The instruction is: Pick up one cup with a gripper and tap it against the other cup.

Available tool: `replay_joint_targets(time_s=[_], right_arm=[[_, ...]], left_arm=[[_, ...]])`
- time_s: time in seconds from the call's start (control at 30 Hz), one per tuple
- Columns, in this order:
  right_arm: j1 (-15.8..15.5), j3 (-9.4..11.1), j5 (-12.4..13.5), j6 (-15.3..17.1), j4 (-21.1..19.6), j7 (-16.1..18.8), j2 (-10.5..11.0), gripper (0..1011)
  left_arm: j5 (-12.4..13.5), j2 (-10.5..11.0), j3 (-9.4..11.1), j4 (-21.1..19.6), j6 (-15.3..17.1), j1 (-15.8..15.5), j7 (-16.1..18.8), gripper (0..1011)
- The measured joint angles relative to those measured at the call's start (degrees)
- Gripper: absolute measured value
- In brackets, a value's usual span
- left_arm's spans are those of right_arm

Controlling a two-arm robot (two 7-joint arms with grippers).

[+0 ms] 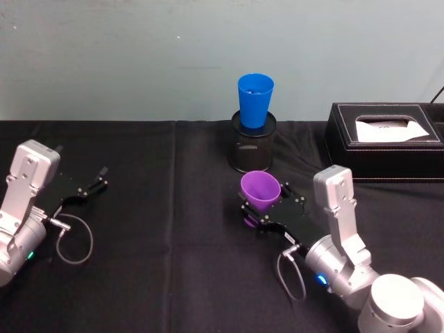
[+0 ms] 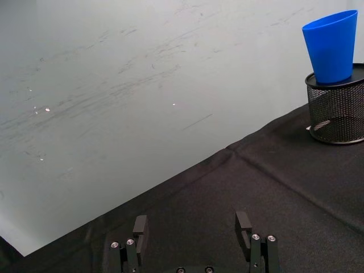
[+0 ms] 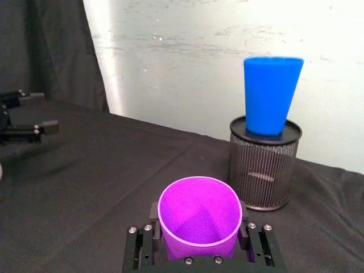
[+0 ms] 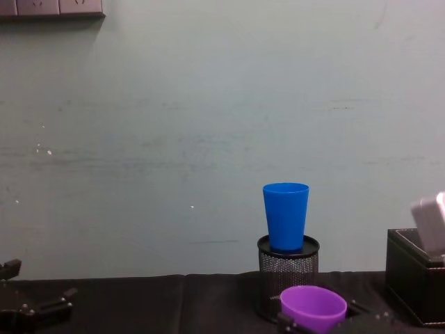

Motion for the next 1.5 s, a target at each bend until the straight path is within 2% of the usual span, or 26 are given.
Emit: replay_joint_targets(time_s=[0.27, 0.37, 0.47, 0.6, 1.5], right_arm=[[-2.0, 3.4, 1.5, 9.3, -11.0, -0.2, 2.6, 722], [-2.5, 4.6, 2.1, 11.9, -14.0, 0.1, 3.3, 722], [-2.7, 5.6, 2.5, 13.1, -15.5, 0.6, 3.6, 722], [-2.8, 6.1, 2.5, 13.7, -15.9, 1.1, 3.8, 722], [-2.8, 5.9, 2.6, 13.7, -16.0, 1.1, 3.8, 722]], left_arm=[[0.0, 0.0, 0.0, 0.0, 0.0, 0.0, 0.0, 1000], [0.0, 0.0, 0.0, 0.0, 0.0, 0.0, 0.0, 1000], [0.0, 0.0, 0.0, 0.0, 0.0, 0.0, 0.0, 1000], [0.0, 0.0, 0.0, 0.0, 0.0, 0.0, 0.0, 1000], [0.0, 0.0, 0.0, 0.0, 0.0, 0.0, 0.0, 1000]])
